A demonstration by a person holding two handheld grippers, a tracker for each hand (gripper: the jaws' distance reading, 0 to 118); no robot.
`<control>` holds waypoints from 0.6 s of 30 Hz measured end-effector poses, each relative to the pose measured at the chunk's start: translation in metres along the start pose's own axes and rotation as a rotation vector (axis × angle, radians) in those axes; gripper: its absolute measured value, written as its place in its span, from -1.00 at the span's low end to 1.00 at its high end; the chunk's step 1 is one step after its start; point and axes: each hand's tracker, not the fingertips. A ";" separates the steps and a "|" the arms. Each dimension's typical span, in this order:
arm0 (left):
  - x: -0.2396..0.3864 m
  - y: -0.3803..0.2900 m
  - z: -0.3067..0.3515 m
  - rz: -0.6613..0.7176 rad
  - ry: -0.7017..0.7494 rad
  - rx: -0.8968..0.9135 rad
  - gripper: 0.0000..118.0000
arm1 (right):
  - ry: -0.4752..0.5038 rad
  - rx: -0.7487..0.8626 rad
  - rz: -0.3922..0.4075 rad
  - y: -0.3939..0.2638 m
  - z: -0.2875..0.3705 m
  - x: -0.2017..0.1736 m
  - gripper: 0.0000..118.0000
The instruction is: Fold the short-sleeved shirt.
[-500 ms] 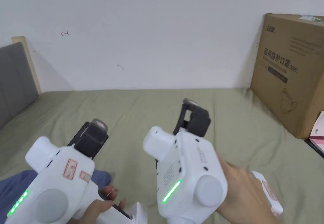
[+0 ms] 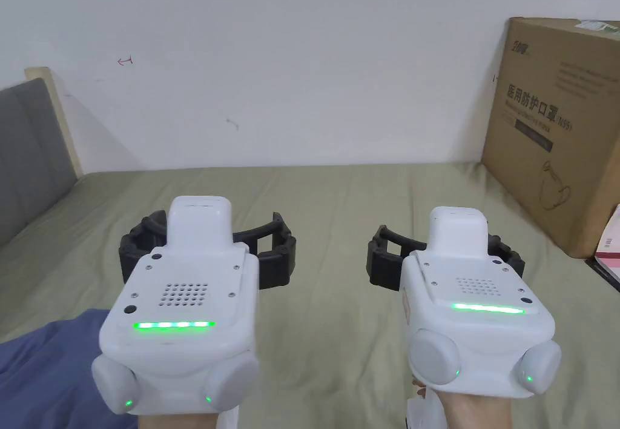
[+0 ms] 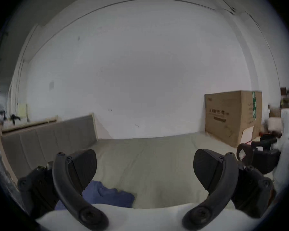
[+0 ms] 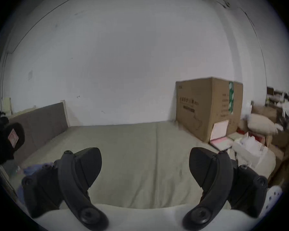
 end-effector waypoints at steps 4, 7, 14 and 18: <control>0.001 0.002 0.000 -0.107 0.047 -0.004 0.95 | -0.008 0.049 0.034 0.011 0.004 -0.003 0.82; 0.002 0.003 0.003 -0.118 0.042 -0.012 0.77 | -0.004 0.037 0.079 0.013 0.005 -0.005 0.78; -0.006 -0.002 0.005 -0.004 0.040 -0.054 -1.00 | -0.001 -0.003 0.056 0.001 0.007 -0.002 -0.91; -0.006 -0.001 0.004 -0.013 -0.034 -0.084 -1.00 | -0.002 0.016 0.108 0.001 0.009 -0.005 -0.92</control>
